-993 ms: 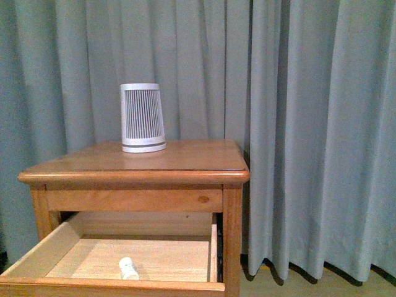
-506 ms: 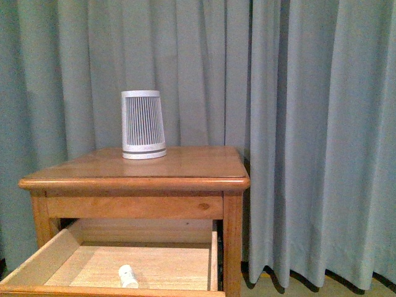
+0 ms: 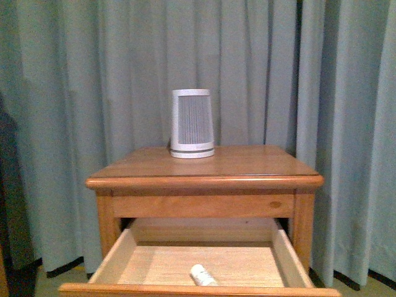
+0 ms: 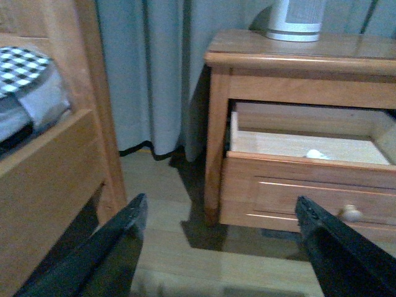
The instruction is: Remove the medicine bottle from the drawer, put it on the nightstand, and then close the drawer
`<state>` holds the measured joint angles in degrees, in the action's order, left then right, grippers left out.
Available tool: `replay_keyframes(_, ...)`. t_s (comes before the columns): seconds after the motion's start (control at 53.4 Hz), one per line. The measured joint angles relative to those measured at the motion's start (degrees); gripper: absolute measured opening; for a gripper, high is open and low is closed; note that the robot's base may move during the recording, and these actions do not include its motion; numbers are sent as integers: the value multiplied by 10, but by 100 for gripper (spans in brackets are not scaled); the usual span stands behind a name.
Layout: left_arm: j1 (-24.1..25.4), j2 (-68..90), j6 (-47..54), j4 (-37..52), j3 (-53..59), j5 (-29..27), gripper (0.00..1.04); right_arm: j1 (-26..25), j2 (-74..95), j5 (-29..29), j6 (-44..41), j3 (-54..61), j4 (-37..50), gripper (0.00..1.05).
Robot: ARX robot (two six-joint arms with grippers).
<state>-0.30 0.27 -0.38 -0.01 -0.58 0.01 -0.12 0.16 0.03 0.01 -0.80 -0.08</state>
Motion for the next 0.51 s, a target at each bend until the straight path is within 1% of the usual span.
replay_keyframes(0.056, 0, 0, 0, -1, 0, 0, 95, 0, 0, -1, 0, 0, 0, 98)
replay_keyframes(0.094, 0, 0, 0, -1, 0, -1, 99, 0, 0, 0, 0, 0, 0, 98)
replay_keyframes(0.169, 0, 0, 1, -1, 0, -4, 97, 0, 0, -4, 0, 0, 0, 98)
replay_keyframes(0.506, 0, 0, 2, -1, 0, -2, 98, 0, 0, -3, 0, 0, 0, 98)
